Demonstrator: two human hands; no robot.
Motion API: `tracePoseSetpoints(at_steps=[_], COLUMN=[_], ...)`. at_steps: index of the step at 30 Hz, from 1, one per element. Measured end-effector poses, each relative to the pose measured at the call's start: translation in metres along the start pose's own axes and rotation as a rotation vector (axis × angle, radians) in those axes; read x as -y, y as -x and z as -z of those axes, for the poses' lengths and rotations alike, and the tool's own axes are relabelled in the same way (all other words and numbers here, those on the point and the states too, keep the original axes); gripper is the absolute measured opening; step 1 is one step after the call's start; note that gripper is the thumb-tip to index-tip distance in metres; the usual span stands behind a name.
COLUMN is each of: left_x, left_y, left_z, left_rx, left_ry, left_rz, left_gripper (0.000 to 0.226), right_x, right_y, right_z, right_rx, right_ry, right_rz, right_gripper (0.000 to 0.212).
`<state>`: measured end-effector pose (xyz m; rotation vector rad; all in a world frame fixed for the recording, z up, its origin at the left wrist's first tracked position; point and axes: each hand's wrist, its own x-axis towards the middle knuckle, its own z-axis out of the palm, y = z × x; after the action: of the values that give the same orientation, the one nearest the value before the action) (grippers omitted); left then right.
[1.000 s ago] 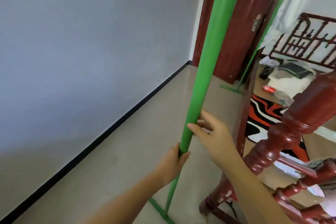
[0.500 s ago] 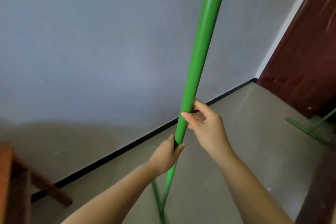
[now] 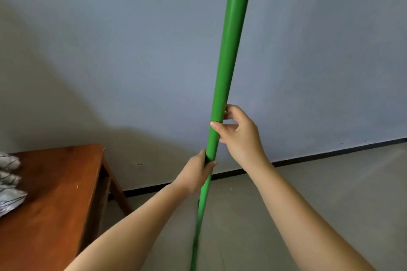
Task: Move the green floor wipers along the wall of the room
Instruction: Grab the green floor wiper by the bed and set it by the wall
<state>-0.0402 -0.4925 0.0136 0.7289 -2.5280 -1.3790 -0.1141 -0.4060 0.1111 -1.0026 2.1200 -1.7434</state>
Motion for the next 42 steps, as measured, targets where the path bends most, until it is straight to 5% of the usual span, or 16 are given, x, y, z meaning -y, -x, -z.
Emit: tracePoseSetpoints(at_steps=[22,32,38,42], left_x=[0.115,0.123,0.121,0.114], left_y=[-0.011,-0.020,-0.017,-0.009], left_z=[0.158,0.164,0.162,0.158], left_rx=[-0.449,-0.466,-0.463,-0.479], left_ry=[0.055,0.055,0.056,0.095], left_rz=[0.255,0.245,0.246,0.263], left_gripper=[0.016,0.017,0.019,0.043], right_x=[0.043,0.039,0.032,0.005], right_y=[-0.082,-0.095,-0.088,-0.064], right_z=[-0.209,-0.219,-0.201,-0.151], right_rx=[0.343,0.386,0.519,0.528], right_ry=[-0.024,-0.055,-0.022,-0.026], right_rz=[0.117,0.123,0.119,0.031], right_gripper=[0.019,0.020,0.039,0.053])
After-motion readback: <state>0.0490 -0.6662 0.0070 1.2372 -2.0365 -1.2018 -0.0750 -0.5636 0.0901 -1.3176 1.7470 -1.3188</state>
